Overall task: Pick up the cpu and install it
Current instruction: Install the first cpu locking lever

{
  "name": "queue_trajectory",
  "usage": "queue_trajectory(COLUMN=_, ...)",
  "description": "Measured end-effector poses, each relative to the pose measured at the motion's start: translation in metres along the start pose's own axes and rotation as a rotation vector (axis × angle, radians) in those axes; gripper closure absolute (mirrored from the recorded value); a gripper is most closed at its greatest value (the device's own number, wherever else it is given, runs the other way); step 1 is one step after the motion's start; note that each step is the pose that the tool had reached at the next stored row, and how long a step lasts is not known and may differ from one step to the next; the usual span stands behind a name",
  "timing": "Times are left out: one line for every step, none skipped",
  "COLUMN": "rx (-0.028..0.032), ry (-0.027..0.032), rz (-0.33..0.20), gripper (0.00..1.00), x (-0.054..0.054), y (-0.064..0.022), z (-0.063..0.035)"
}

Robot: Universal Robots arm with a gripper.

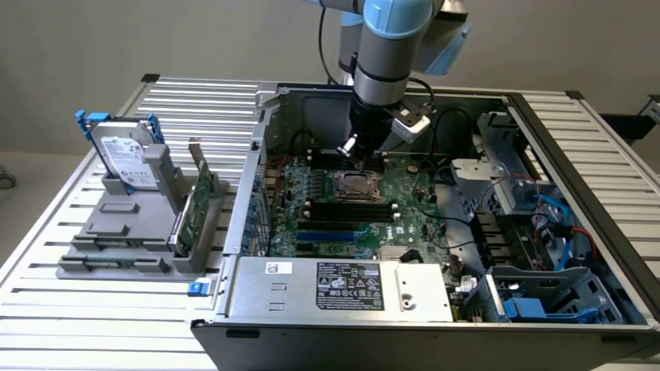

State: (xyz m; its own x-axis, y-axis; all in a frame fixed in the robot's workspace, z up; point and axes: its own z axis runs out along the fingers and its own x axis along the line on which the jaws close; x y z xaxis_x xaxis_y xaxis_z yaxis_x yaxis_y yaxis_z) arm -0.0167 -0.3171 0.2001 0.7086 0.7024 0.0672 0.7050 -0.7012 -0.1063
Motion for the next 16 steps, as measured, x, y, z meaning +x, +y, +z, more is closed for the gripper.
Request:
queue_trajectory(rx=-0.0002, ry=-0.0027, rz=0.0, gripper=0.89, x=0.0, y=0.0, z=-0.0001)
queue_trajectory(rx=-0.0002, ry=-0.0051, rz=0.001, gripper=0.89, x=-0.0001, y=0.0, z=-0.0003)
queue_trajectory(rx=0.0002, ry=-0.0065, rz=0.001, gripper=0.89, x=-0.0001, y=0.0, z=-0.0005)
queue_trajectory(rx=0.0007, ry=-0.0072, rz=0.001, gripper=0.89, x=-0.0001, y=-0.0001, z=-0.0006)
queue_trajectory(rx=0.0011, ry=-0.008, rz=0.001, gripper=0.89, x=-0.0001, y=-0.0001, z=-0.0009)
queue_trajectory(rx=0.0017, ry=-0.0083, rz=0.001, gripper=0.89, x=-0.0001, y=-0.0001, z=-0.0011)
queue_trajectory(rx=0.0021, ry=-0.0088, rz=0.001, gripper=0.89, x=-0.0001, y=-0.0002, z=-0.0014)
queue_trajectory(rx=0.0024, ry=-0.0093, rz=0.001, gripper=0.89, x=-0.0001, y=-0.0002, z=-0.0015)
queue_trajectory(rx=0.0027, ry=-0.0097, rz=0.001, gripper=0.89, x=-0.0001, y=-0.0002, z=-0.0016)
queue_trajectory(rx=0.0028, ry=-0.0104, rz=0.001, gripper=0.89, x=-0.0001, y=-0.0002, z=-0.0016)
queue_trajectory(rx=0.0027, ry=-0.0113, rz=0.002, gripper=0.89, x=-0.0001, y=-0.0002, z=-0.0017)
queue_trajectory(rx=0.0023, ry=-0.0124, rz=0.002, gripper=0.89, x=-0.0001, y=-0.0002, z=-0.0017)
queue_trajectory(rx=0.0015, ry=-0.0134, rz=0.002, gripper=0.89, x=0.0, y=-0.0002, z=-0.0016)
queue_trajectory(rx=0.0003, ry=-0.0147, rz=0.002, gripper=0.89, x=0.0, y=-0.0002, z=-0.0016)
queue_trajectory(rx=-0.0015, ry=-0.0166, rz=0.002, gripper=0.89, x=0.0, y=-0.0002, z=-0.0017)
queue_trajectory(rx=-0.004, ry=-0.0193, rz=0.002, gripper=0.89, x=0.0, y=-0.0003, z=-0.0017)
